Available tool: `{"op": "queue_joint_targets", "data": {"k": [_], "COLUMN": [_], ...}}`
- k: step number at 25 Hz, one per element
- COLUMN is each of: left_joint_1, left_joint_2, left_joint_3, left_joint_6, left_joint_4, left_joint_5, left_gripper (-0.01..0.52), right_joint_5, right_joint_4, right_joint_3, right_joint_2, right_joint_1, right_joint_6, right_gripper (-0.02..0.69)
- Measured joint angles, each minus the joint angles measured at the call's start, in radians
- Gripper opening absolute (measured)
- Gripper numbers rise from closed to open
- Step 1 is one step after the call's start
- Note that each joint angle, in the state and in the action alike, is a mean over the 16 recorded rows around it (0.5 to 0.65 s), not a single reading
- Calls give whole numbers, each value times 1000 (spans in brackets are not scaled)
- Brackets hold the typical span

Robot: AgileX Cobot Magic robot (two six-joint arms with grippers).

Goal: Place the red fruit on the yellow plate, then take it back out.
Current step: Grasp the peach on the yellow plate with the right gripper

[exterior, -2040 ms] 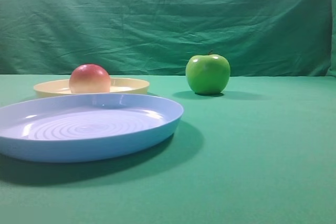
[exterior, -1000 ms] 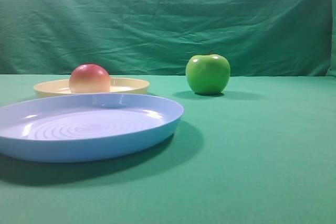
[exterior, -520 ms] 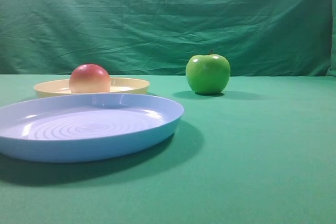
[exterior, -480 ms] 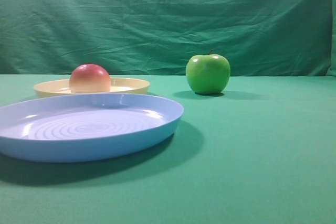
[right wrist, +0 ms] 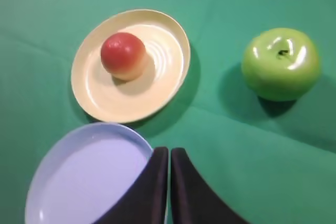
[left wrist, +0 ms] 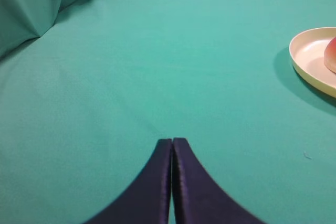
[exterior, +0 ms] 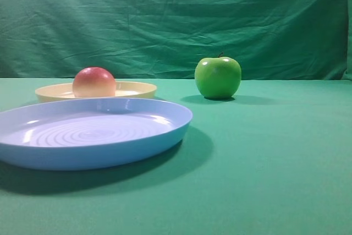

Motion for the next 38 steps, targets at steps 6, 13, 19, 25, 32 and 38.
{"op": "queue_joint_targets", "data": {"k": [6, 13, 19, 25, 32, 38], "left_joint_1": [0, 0, 0, 0, 0, 0], "left_joint_2": [0, 0, 0, 0, 0, 0], "left_joint_3": [0, 0, 0, 0, 0, 0], "left_joint_6": [1, 1, 1, 1, 1, 1], "left_joint_4": [0, 0, 0, 0, 0, 0], "left_joint_5": [0, 0, 0, 0, 0, 0], "left_gripper": [0, 0, 0, 0, 0, 0], "right_joint_5": [49, 252, 361, 368, 302, 217], "right_joint_4": [106, 63, -15, -56, -18, 24], "right_joint_3": [-161, -461, -698, -849, -924, -936], "right_joint_2": [159, 364, 548, 693, 797, 853], "right_joint_1": [1, 26, 71, 113, 127, 127], "right_joint_6": [-171, -327, -327, -332, -370, -402], "right_gripper": [0, 0, 0, 88, 361, 581]}}
